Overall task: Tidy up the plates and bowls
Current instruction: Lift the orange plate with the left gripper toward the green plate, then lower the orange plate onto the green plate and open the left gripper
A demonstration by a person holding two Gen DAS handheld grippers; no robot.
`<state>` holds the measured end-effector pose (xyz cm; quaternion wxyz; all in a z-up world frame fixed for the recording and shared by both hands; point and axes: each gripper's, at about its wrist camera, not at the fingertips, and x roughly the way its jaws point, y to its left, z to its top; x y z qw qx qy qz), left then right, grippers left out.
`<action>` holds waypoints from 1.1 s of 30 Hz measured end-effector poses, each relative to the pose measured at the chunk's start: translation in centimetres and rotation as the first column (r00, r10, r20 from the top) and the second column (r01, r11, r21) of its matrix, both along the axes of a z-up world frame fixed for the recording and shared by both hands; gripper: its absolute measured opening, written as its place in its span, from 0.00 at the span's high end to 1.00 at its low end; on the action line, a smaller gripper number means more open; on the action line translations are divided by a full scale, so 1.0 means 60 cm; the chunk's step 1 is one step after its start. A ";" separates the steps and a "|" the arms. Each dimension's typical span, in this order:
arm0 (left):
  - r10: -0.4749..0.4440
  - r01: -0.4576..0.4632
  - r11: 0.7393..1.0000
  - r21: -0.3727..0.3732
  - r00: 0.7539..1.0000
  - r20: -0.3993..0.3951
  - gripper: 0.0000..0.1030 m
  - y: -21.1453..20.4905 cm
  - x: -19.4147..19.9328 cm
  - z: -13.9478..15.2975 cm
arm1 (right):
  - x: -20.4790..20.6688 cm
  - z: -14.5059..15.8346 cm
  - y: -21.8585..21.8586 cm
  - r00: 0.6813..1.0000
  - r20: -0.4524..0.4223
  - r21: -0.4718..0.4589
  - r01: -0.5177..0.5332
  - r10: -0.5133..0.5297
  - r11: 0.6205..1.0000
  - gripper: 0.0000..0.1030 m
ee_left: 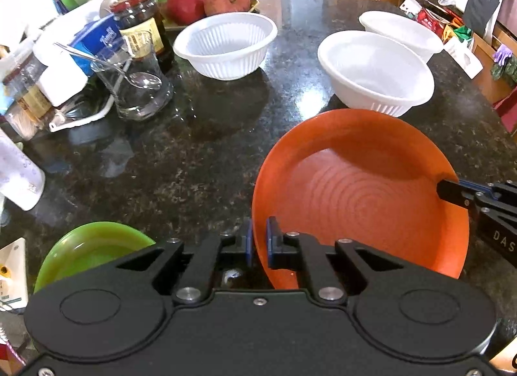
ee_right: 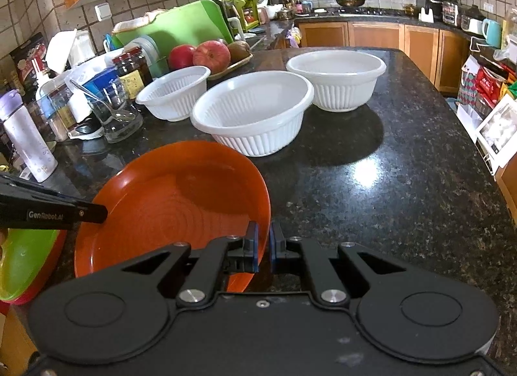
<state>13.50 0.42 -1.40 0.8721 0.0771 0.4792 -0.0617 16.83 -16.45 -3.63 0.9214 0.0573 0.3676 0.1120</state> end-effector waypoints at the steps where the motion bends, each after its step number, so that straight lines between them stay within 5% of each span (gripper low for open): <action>1: 0.003 -0.003 1.000 0.002 1.000 0.006 0.88 0.000 -0.003 0.003 | -0.003 0.003 0.000 1.000 0.006 0.001 -0.003 0.003 1.000 0.92; 15: 0.068 -0.067 0.998 -0.022 0.996 0.060 0.89 0.052 -0.054 0.039 | -0.040 0.044 0.053 0.995 0.084 -0.008 -0.048 0.049 0.999 0.92; 33: 0.185 -0.186 0.982 0.004 0.978 0.101 0.89 0.252 -0.137 0.074 | -0.087 0.077 0.273 0.982 0.092 -0.002 -0.168 0.167 0.986 0.92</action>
